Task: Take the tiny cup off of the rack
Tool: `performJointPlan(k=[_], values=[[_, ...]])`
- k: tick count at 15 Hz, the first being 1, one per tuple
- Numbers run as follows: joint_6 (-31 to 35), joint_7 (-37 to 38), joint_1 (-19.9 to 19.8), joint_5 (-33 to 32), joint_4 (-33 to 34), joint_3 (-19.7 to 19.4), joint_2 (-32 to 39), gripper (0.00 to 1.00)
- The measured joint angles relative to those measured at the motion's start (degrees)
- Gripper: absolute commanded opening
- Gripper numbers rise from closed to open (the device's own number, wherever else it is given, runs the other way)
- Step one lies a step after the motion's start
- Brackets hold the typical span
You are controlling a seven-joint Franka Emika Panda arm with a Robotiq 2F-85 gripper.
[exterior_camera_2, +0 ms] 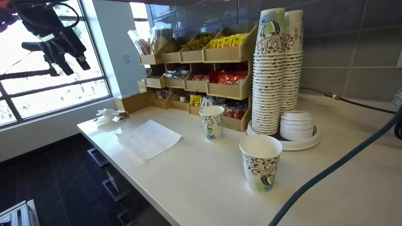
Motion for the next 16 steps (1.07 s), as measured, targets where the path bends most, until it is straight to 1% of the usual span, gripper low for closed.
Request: performJointPlan(k=[6, 7, 8, 10, 13, 16], values=[[0.0, 0.0, 0.0, 0.0, 0.0, 0.0, 0.0, 1.00], [0.2, -0.5, 0.1, 0.3, -0.1, -0.5, 0.2, 1.00], [1.1, -1.8, 0.4, 0.7, -0.6, -1.8, 0.8, 1.00], [4.7, -6.1, 1.5, 2.4, -2.4, -5.8, 3.3, 1.00], [11.9, -15.0, 3.9, 6.4, -4.8, -12.5, 9.4, 1.00], [17.8, -23.7, 6.8, 11.3, -5.3, -17.1, 16.2, 1.00]])
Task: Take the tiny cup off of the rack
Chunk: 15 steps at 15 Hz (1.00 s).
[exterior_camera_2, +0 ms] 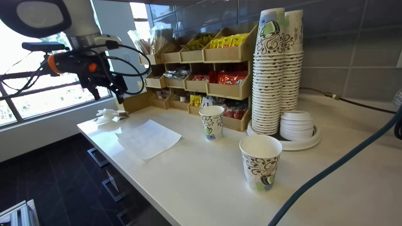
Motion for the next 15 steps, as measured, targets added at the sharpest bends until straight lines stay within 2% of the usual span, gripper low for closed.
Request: performJointPlan(k=[4, 7, 10, 15], values=[[8.2, -11.6, 4.0, 7.5, 0.8, -2.7, 8.3, 1.00], [10.8, -18.4, 5.6, 11.6, 3.3, -2.8, 14.0, 1.00], [11.0, -20.0, 5.8, 12.2, 5.2, -2.8, 16.8, 1.00], [11.0, -20.1, 5.8, 12.3, 5.5, -2.8, 17.0, 1.00]])
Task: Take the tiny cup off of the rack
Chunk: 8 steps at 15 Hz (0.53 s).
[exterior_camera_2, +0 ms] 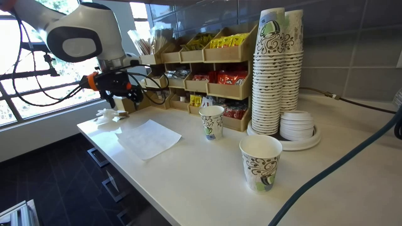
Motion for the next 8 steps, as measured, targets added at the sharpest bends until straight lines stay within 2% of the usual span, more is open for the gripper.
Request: performJointPlan(k=[6, 8], values=[[0.0, 0.0, 0.0, 0.0, 0.0, 0.0, 0.0, 1.00], [0.0, 0.0, -1.2, 0.0, 0.0, 1.3, 0.1, 1.00]])
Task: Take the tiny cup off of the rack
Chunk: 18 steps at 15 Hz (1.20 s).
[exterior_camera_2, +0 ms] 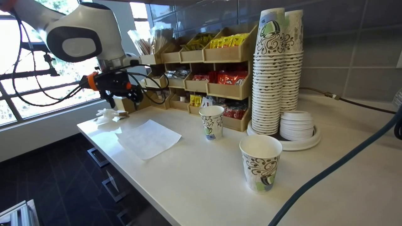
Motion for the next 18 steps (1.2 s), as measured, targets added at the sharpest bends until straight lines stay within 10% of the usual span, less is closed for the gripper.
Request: performJointPlan(k=[18], values=[[29.5, 3.3, 0.2, 10.1, 16.6, 9.9, 21.9, 1.00]])
